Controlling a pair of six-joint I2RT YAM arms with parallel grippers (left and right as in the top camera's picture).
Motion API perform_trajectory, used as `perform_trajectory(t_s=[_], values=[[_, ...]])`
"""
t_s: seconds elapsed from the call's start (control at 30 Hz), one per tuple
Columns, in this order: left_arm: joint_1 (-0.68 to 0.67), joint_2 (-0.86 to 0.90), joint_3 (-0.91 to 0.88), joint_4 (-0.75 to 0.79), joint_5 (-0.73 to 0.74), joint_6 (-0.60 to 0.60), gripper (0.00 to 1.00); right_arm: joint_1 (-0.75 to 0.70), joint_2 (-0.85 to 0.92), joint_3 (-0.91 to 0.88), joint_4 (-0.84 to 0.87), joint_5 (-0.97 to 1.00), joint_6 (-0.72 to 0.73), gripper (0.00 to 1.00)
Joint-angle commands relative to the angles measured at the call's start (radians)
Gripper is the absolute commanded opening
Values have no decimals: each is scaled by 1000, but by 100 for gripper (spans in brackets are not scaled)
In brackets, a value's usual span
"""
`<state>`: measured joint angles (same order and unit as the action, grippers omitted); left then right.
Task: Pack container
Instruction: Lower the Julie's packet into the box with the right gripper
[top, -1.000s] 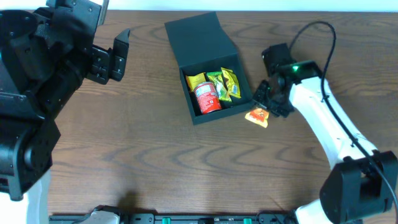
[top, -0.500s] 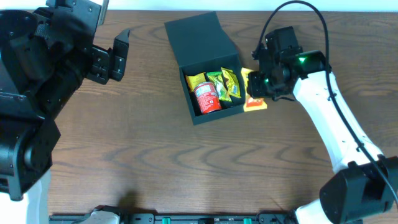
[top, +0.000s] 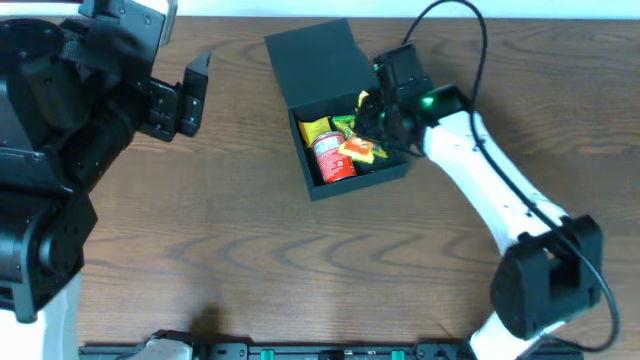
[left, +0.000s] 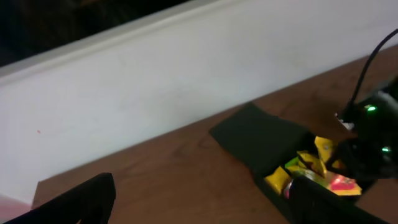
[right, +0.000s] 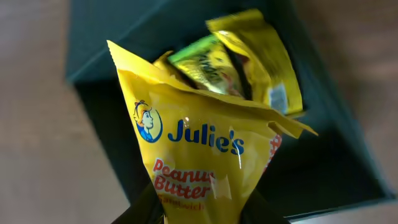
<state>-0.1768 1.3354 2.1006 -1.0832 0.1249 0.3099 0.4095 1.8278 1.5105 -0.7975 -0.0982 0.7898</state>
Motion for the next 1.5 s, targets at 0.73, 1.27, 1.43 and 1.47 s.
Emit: perform_trajectory(t_s=[0.73,1.27,1.43,1.47], values=[[4,3,4,-49,8,-56,90,62,167,11,-140,226,1034,20],[4,3,4,-50,7,-56,90,61,195,11,-156,233,1027,38],[4,3,4,-50,7,-56,90,61,184,16,-122,229,1027,36],[4,3,4,-50,7,-56,91,61,179,19,-114,229,1026,36]])
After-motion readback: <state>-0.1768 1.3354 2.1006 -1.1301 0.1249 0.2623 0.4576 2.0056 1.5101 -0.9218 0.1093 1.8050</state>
